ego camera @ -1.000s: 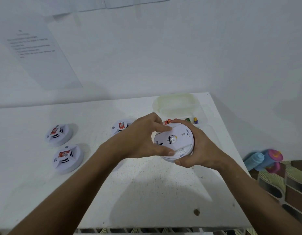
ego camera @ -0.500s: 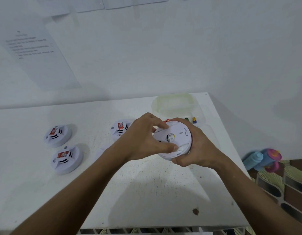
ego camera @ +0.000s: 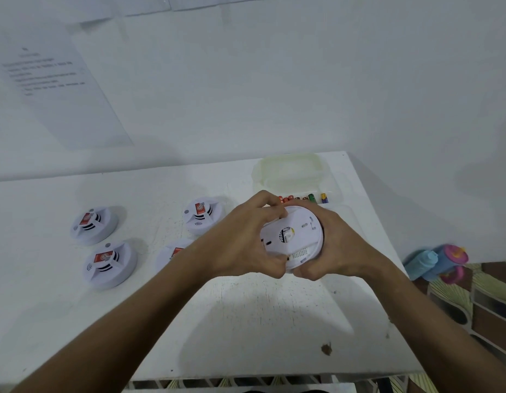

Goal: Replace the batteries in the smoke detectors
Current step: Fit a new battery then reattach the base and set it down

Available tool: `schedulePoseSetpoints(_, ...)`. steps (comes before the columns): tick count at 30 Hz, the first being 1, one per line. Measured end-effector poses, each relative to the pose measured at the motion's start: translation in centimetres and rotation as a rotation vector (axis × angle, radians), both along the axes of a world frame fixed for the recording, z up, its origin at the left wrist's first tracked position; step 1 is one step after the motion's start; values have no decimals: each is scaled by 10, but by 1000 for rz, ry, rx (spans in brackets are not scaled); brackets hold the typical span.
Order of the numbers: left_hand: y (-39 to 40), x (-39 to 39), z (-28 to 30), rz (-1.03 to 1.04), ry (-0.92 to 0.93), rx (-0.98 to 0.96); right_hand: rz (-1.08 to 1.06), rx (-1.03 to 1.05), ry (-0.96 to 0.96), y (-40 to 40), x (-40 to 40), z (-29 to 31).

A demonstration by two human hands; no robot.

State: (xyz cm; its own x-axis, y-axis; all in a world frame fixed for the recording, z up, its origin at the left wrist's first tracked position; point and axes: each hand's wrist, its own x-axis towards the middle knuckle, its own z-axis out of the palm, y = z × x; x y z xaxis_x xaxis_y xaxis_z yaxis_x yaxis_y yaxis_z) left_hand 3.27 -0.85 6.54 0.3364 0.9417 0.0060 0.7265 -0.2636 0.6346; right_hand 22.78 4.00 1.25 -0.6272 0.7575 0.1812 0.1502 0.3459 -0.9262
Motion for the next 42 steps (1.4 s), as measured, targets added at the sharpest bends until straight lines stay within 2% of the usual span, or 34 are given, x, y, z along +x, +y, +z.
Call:
schedulePoseSetpoints(5,0,-3,-2,-50,8,23,-9,-38,-9,-1,1,-4)
schedulePoseSetpoints(11,-4,-11,-11,51,-240,-13,-51,-43,0,2,7,-1)
schedulePoseSetpoints(17,-6,-19,-13,49,-281,-190,-43,-89,118,2,11,3)
schedulePoseSetpoints(19,-6,-21,-15,48,-277,-135,-31,-110,122,1,10,4)
schedulePoseSetpoints(21,-6,-24,-15,47,-288,-96,-24,-100,57,1,8,4)
schedulePoseSetpoints(26,-7,-32,-12,47,-260,-83,-23,106,-309,2,6,4)
schedulePoseSetpoints(31,-9,-29,-12,102,-291,-23,-66,270,-417,0,-1,9)
schedulePoseSetpoints(35,-11,-29,-15,99,-321,-10,-36,235,-356,2,0,11)
schedulePoseSetpoints(37,-11,-31,-18,110,-331,-3,-46,190,-262,1,1,12)
schedulePoseSetpoints(42,-11,-29,-26,86,-186,-2,-31,-23,-34,-2,3,13)
